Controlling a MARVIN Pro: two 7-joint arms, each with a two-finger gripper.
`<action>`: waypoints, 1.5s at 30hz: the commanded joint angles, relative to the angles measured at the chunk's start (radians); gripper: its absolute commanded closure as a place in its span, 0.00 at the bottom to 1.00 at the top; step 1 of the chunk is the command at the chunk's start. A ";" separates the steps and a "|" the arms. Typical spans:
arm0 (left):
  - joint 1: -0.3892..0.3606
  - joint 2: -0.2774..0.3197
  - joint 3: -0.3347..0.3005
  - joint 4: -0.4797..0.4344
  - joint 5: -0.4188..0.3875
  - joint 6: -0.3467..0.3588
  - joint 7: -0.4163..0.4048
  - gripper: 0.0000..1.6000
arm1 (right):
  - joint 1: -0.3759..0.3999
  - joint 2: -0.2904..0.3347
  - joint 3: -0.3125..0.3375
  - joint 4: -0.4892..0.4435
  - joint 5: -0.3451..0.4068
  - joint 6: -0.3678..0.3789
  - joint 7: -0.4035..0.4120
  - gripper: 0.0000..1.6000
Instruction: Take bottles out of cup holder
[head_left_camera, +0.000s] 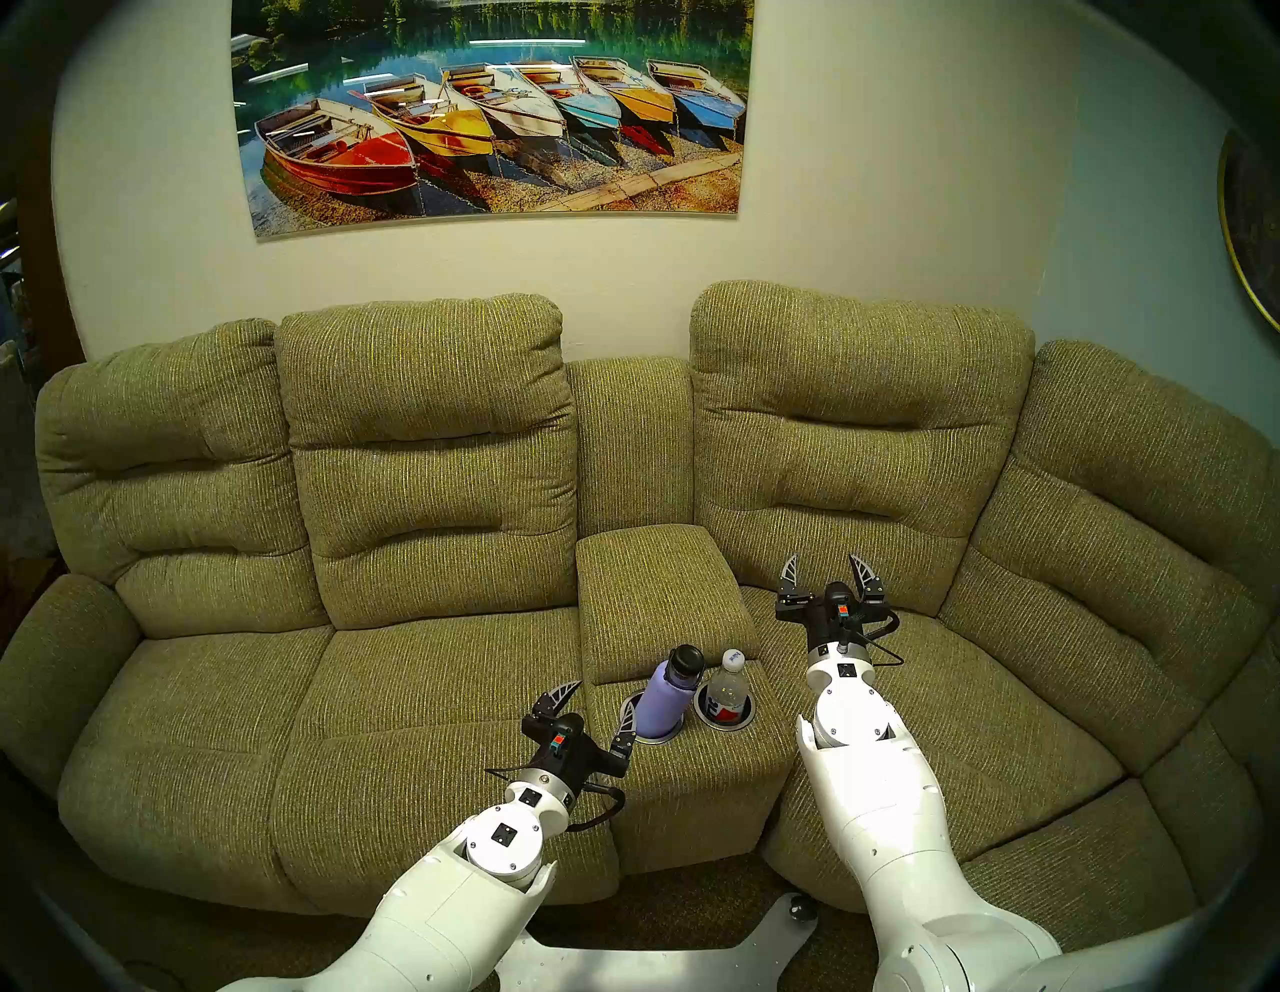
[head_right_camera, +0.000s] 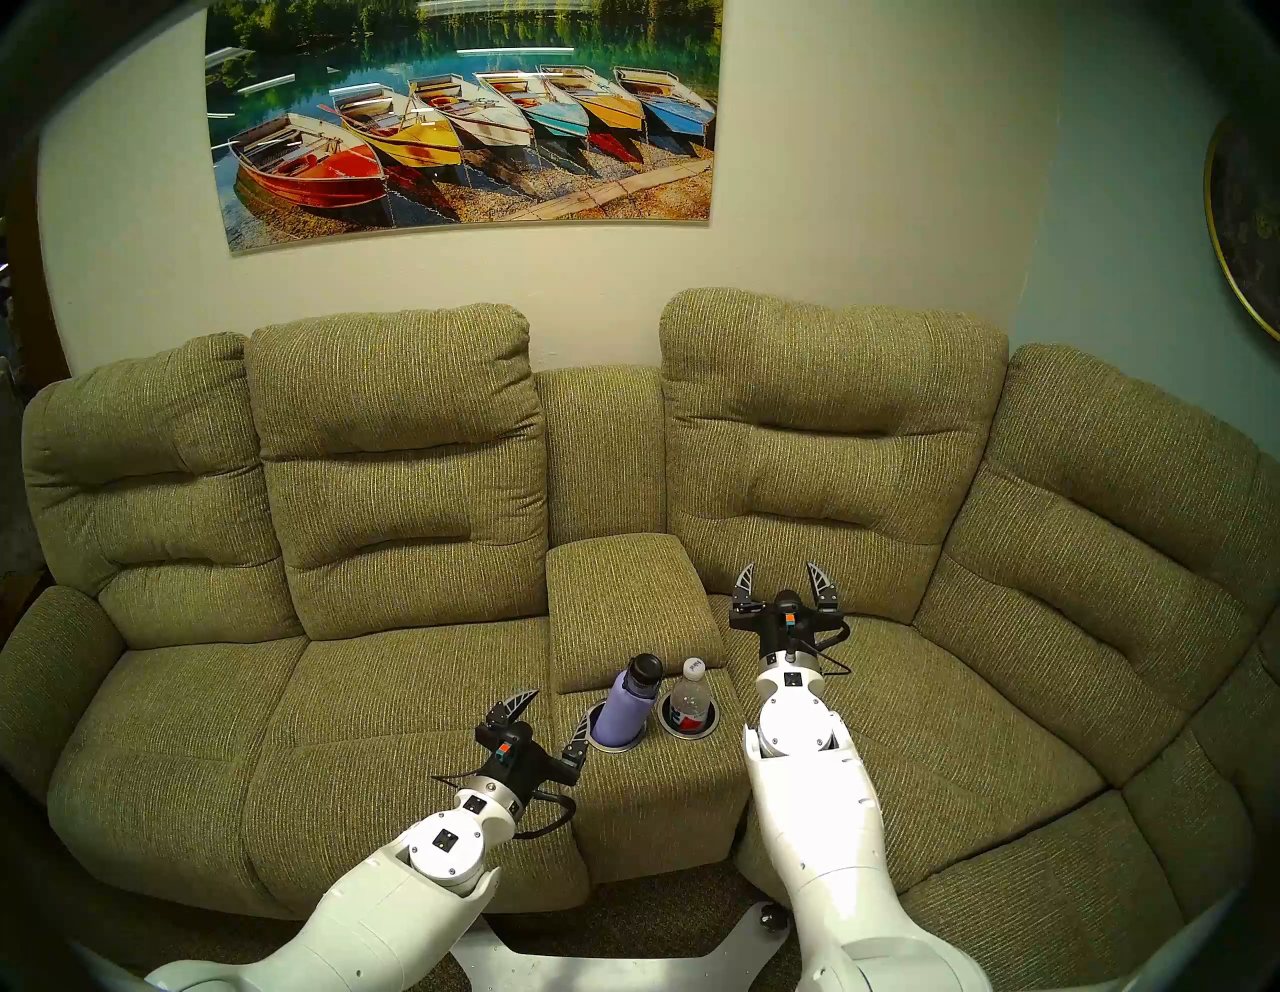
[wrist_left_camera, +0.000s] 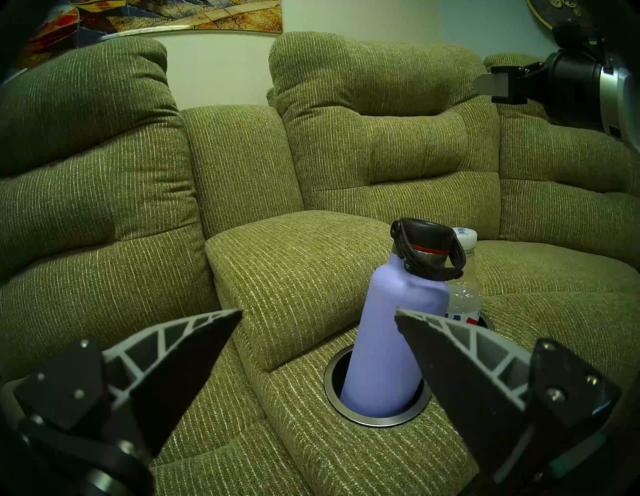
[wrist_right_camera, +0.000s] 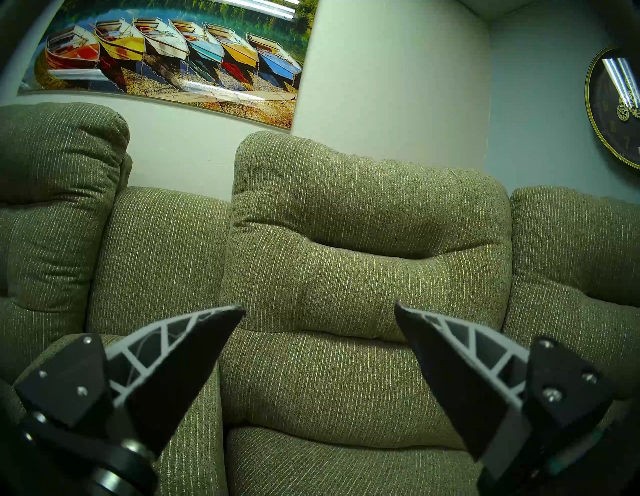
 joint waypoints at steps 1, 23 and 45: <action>-0.053 -0.028 0.017 0.047 0.022 -0.018 -0.001 0.00 | 0.009 0.001 -0.001 -0.016 0.000 -0.002 0.000 0.00; -0.160 -0.079 0.038 0.184 0.039 -0.050 -0.015 0.00 | 0.010 0.001 -0.001 -0.015 0.000 -0.003 0.000 0.00; -0.213 -0.104 0.059 0.257 0.058 -0.074 -0.017 0.00 | 0.009 0.001 -0.001 -0.016 0.000 -0.002 0.000 0.00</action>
